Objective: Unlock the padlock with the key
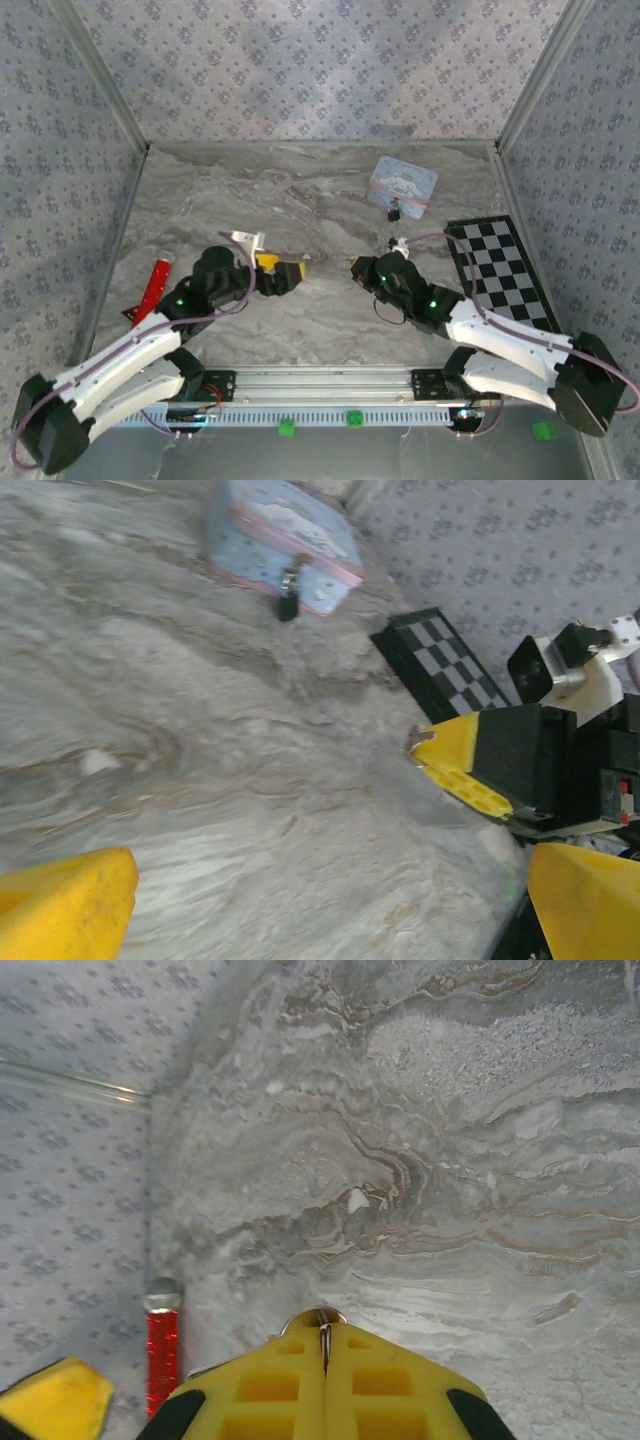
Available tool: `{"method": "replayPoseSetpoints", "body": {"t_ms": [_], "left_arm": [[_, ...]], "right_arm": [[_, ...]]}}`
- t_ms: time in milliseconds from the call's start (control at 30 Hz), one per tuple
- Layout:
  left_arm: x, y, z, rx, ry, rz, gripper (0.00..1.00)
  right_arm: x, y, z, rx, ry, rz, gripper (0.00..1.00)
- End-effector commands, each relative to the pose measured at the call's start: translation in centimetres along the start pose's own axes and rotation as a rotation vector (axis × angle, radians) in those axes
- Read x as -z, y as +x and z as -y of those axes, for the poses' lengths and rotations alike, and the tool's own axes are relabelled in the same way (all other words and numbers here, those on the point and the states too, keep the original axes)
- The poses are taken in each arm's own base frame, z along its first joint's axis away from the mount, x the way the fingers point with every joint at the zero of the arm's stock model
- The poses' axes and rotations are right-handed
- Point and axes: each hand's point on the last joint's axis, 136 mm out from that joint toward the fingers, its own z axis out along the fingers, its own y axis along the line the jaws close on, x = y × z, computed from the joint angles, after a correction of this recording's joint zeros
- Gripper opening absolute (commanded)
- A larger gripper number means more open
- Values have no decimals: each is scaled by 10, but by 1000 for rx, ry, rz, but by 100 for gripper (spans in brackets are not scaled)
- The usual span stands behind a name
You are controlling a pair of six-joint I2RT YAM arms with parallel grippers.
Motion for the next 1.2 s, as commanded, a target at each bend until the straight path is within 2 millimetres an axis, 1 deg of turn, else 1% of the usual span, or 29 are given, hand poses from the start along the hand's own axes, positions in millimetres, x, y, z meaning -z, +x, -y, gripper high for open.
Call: {"method": "replayPoseSetpoints", "body": {"t_ms": [0, 67, 167, 267, 300, 467, 567, 633, 733, 1167], "left_arm": [[-18, -27, 43, -40, 116, 83, 95], [-33, -26, 56, -84, 114, 61, 85], [-50, -24, 74, -134, 128, 46, 73], [-63, -21, 81, -142, 126, 12, 59], [-67, -20, 83, -141, 131, 5, 56], [-81, -14, 89, -147, 131, -22, 50], [-86, -14, 86, -147, 103, -18, 47], [-87, -14, 82, -145, 75, -12, 46], [-90, -12, 82, -152, 70, -24, 44], [-97, -5, 87, -177, 88, -62, 35]], "right_arm": [[14, -17, -26, -87, -134, 70, 0], [18, -16, -26, -91, -155, 63, 0], [21, -13, -24, -97, -184, 55, 0], [23, -12, -21, -100, -203, 51, 0], [24, -12, -19, -100, -206, 50, 0], [29, -11, -17, -104, -228, 45, 0], [30, -10, -19, -103, -240, 38, 0], [30, -9, -20, -102, -243, 33, 0], [29, -9, -19, -98, -236, 33, 0], [27, -8, -21, -87, -231, 30, 0]]}}
